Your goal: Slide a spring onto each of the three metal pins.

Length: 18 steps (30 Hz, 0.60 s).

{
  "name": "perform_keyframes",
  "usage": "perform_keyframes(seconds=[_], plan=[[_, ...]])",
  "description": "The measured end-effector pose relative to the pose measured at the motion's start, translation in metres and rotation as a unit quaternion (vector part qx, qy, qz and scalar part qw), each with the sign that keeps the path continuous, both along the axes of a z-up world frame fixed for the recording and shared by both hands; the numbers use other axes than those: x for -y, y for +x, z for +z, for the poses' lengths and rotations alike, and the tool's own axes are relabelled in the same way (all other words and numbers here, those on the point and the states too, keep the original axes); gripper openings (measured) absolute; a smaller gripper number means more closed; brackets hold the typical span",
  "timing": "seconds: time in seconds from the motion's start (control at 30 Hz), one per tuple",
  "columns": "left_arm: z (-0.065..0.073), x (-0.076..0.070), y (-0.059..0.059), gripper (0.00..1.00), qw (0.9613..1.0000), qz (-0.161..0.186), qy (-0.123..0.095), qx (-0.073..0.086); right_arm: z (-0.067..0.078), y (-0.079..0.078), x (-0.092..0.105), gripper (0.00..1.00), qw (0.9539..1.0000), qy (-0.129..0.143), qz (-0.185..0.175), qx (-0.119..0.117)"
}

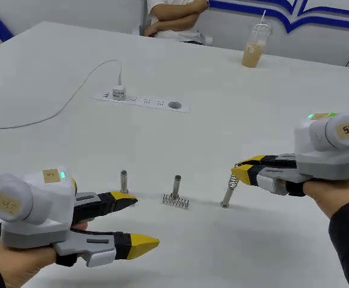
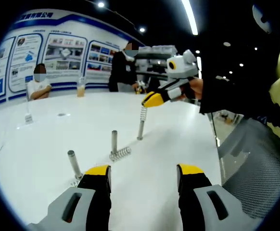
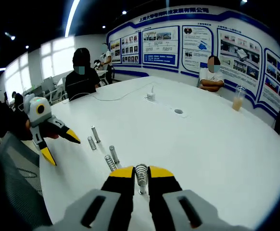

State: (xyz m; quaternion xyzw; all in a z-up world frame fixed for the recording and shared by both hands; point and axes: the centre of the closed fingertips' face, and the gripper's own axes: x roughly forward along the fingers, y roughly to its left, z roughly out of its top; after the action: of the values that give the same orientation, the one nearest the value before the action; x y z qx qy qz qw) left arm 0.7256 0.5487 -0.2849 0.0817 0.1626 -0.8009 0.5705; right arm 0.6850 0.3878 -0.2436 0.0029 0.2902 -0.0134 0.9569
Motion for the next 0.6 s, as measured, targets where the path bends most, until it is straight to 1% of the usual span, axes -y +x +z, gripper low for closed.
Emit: perform_keyframes(seconds=[0.27,0.4,0.6], plan=[[-0.001,-0.007,0.013,0.58,0.9998,0.022,0.001,-0.004,-0.007,0.0,0.002,0.12,1.0,0.003,-0.001,-0.003],[-0.002,-0.01,0.016,0.58,0.9995,0.031,0.002,-0.006,-0.011,-0.001,0.003,0.12,1.0,0.008,-0.005,-0.003],[-0.003,-0.013,0.021,0.58,0.999,0.043,0.003,-0.009,-0.022,-0.001,0.005,0.12,0.9999,0.01,-0.004,-0.008]])
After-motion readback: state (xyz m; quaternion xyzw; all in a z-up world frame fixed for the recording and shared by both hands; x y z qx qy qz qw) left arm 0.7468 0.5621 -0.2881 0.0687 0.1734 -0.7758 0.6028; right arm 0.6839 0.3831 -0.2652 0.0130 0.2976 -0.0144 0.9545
